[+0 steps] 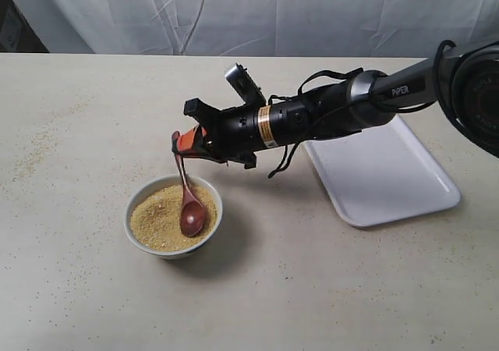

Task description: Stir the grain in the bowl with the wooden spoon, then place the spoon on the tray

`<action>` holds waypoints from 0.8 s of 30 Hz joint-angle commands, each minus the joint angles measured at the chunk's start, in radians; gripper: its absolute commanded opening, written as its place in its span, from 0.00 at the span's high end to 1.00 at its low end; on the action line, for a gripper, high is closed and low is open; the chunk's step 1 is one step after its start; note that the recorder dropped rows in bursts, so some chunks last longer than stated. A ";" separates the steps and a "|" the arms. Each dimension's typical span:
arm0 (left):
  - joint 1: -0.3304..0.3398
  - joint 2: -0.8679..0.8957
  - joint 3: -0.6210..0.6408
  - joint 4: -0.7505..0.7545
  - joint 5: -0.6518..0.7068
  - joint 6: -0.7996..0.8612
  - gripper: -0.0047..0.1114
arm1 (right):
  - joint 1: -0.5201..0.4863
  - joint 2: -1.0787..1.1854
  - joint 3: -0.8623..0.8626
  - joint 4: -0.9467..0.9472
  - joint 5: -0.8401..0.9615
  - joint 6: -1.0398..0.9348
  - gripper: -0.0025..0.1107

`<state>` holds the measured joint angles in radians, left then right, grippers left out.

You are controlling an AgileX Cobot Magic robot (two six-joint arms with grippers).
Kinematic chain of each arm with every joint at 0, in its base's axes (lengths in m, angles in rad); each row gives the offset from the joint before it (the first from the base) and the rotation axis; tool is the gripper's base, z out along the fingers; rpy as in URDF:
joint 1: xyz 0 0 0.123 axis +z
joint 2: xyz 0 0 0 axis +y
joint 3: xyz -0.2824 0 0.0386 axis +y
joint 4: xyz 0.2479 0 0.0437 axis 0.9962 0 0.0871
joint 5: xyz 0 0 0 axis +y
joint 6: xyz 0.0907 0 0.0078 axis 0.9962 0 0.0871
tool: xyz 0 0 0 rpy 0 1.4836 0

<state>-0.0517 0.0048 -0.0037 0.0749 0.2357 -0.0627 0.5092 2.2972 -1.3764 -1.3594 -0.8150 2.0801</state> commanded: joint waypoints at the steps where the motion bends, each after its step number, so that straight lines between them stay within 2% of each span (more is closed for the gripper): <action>1: 0.001 -0.005 0.004 -0.003 -0.005 -0.003 0.96 | 0.001 -0.001 -0.006 0.104 0.020 -0.026 0.98; 5: 0.001 -0.005 0.004 -0.003 -0.005 -0.003 0.96 | 0.001 -0.034 -0.006 0.226 -0.030 -0.104 0.99; 9: 0.001 -0.005 0.004 -0.003 -0.005 -0.003 0.96 | 0.001 -0.111 -0.006 0.270 -0.064 -0.290 0.99; 14: 0.001 -0.005 0.004 -0.003 -0.005 -0.003 0.96 | 0.024 -0.211 -0.006 0.107 -0.096 -0.671 0.99; 18: 0.001 -0.005 0.004 -0.003 -0.005 -0.003 0.96 | 0.089 -0.221 -0.004 -0.046 0.025 -0.781 0.99; 22: 0.001 -0.005 0.004 -0.003 -0.005 -0.003 0.96 | 0.149 -0.192 -0.004 -0.046 0.202 -0.882 0.99; 24: 0.001 -0.005 0.004 -0.003 -0.005 -0.003 0.96 | 0.166 -0.173 -0.004 -0.048 0.234 -0.883 0.99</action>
<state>-0.0517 0.0048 -0.0037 0.0749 0.2357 -0.0627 0.6566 2.1032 -1.3815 -1.4004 -0.6636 1.2367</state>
